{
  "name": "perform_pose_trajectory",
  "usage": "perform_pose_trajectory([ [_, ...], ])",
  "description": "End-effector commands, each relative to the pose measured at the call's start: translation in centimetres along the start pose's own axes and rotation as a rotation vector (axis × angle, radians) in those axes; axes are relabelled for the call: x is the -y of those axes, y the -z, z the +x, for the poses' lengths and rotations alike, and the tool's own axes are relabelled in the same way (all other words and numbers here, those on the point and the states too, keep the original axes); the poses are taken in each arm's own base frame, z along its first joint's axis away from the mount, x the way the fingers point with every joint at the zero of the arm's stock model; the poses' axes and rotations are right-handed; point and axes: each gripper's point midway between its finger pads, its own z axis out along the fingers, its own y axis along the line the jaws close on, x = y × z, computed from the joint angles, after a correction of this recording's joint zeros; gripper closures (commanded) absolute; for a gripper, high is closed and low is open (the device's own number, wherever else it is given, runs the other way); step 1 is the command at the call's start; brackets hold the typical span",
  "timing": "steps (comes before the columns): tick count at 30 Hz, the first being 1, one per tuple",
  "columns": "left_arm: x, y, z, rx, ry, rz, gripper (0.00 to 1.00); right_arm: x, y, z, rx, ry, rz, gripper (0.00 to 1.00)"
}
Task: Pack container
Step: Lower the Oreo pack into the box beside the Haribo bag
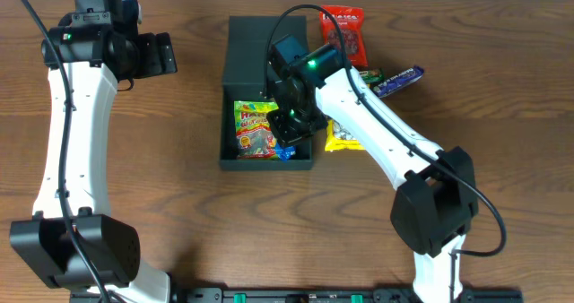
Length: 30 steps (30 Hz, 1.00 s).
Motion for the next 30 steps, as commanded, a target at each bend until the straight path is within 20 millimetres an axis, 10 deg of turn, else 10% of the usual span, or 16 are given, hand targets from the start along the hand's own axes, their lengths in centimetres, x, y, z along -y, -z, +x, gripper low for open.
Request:
perform_pose_trajectory([
  [1, 0.0, 1.2, -0.6, 0.030, -0.008, 0.004, 0.05, -0.8, 0.3, 0.3, 0.001, 0.068, -0.031, 0.99],
  [15, -0.1, 1.2, -0.4, 0.021, -0.007, 0.003, 0.05, 4.9, -3.1, 1.6, -0.033, -0.041, 0.219, 0.99],
  [24, -0.1, 1.2, -0.1, 0.007, -0.007, 0.002, 0.05, 2.8, 1.1, -2.1, 0.107, -0.003, 0.187, 0.99],
  [30, -0.1, 1.2, -0.1, 0.008, -0.007, 0.002, 0.05, -0.1, -0.4, -2.5, 0.109, 0.137, 0.008, 0.99],
])
